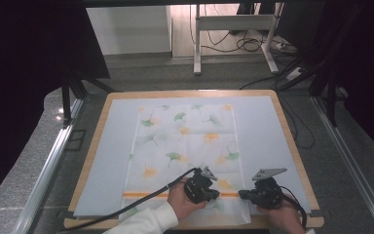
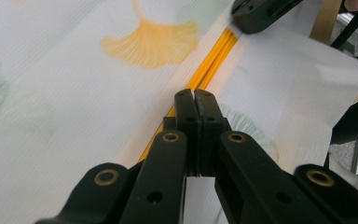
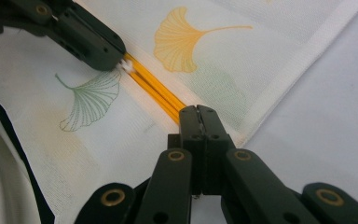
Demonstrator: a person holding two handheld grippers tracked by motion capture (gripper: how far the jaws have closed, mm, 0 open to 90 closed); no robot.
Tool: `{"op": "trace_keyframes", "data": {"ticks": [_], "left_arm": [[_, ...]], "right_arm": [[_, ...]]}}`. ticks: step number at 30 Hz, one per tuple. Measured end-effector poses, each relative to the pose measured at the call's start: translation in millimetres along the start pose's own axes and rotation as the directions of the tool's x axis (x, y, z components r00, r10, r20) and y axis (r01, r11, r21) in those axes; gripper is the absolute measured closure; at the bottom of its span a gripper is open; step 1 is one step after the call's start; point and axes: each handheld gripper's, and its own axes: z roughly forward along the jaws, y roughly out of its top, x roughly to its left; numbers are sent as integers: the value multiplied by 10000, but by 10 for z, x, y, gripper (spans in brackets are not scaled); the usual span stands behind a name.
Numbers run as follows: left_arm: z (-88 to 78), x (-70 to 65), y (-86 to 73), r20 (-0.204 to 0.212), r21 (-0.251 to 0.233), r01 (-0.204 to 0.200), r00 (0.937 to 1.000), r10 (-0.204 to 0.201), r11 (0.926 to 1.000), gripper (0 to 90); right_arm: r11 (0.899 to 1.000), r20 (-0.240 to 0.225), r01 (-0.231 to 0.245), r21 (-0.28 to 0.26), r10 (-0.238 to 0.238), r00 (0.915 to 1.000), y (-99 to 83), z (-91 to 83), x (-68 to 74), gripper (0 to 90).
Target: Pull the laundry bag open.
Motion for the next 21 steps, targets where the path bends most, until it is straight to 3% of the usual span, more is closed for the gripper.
{"op": "trace_keyframes", "data": {"ticks": [3,10,21], "left_arm": [[-92,88,-109,107,-66,332,9994,-331,9994,900],[-290,233,-329,-53,-224,670,9977,-672,9975,900],[-464,359,-537,-110,-412,1005,9948,-1010,9941,900]], "right_arm": [[10000,41,42,-5,-42,10000,0,1,5,900],[10000,39,84,12,-84,10000,3,3,4,900],[9999,0,99,15,-99,10000,2,1,0,900]]}}
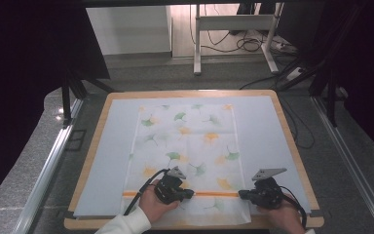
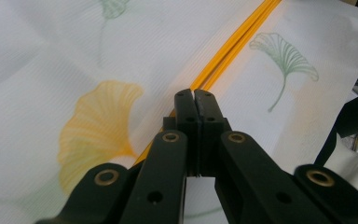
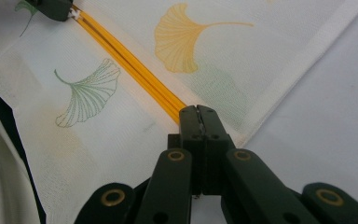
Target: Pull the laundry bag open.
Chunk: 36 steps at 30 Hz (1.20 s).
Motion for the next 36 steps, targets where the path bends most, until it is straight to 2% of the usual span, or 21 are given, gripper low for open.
{"op": "trace_keyframes", "data": {"ticks": [5,22,36], "left_arm": [[-82,69,-85,-21,-85,217,9998,-217,9997,900],[-178,151,-174,-53,-142,395,9992,-396,9991,900],[-315,273,-296,-182,-229,644,9977,-648,9977,900]], "right_arm": [[10000,-1,20,0,-20,10000,0,0,0,900],[10000,-59,-29,-23,29,10000,-2,0,-8,900],[10000,-81,-20,-35,20,10000,-3,0,-12,900]]}}
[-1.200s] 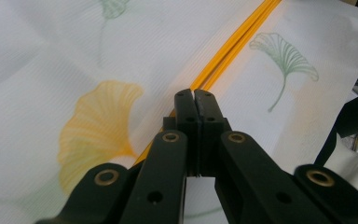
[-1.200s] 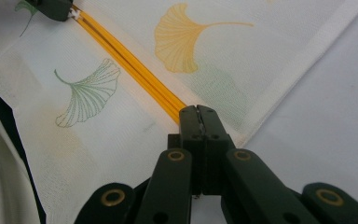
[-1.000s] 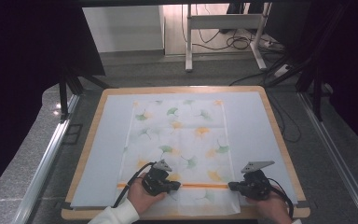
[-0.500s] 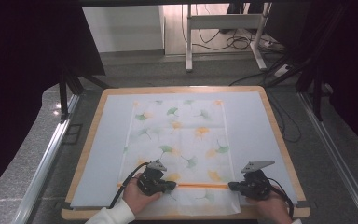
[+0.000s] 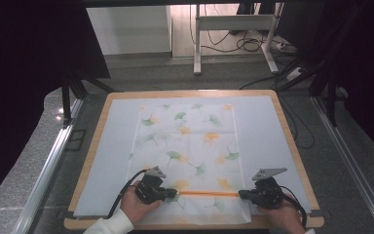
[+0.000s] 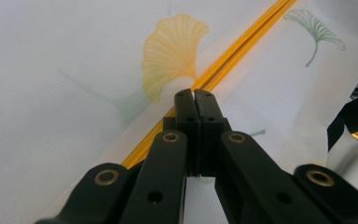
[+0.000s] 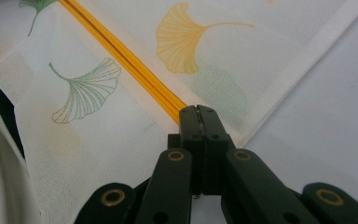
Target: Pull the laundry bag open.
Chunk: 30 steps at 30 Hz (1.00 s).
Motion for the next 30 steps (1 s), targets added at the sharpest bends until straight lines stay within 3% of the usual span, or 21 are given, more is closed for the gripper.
{"op": "trace_keyframes", "data": {"ticks": [30], "left_arm": [[-420,337,-328,-671,-124,769,9947,-776,9970,900]], "right_arm": [[10000,-84,-43,13,43,10000,1,-1,-9,900]]}}
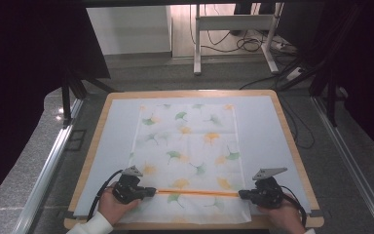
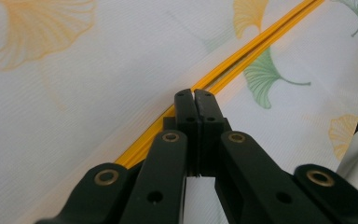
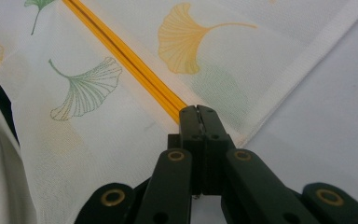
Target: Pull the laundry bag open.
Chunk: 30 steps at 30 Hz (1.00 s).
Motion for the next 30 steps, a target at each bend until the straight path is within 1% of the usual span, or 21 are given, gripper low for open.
{"op": "trace_keyframes", "data": {"ticks": [7,16,24,30], "left_arm": [[-114,117,-101,-217,-177,280,9994,-284,9995,900],[-283,279,-235,-621,-358,630,9959,-652,9974,900],[-372,353,-300,-894,-394,730,9931,-762,9966,900],[-411,387,-342,-874,-421,861,9921,-896,9954,900]], "right_arm": [[10000,22,-3,-1,3,10000,0,0,3,900],[10000,-37,-32,-2,32,10000,0,-1,-5,900],[10000,-30,-25,0,25,10000,0,-1,-3,900],[10000,-34,-6,2,6,10000,0,0,-3,900]]}}
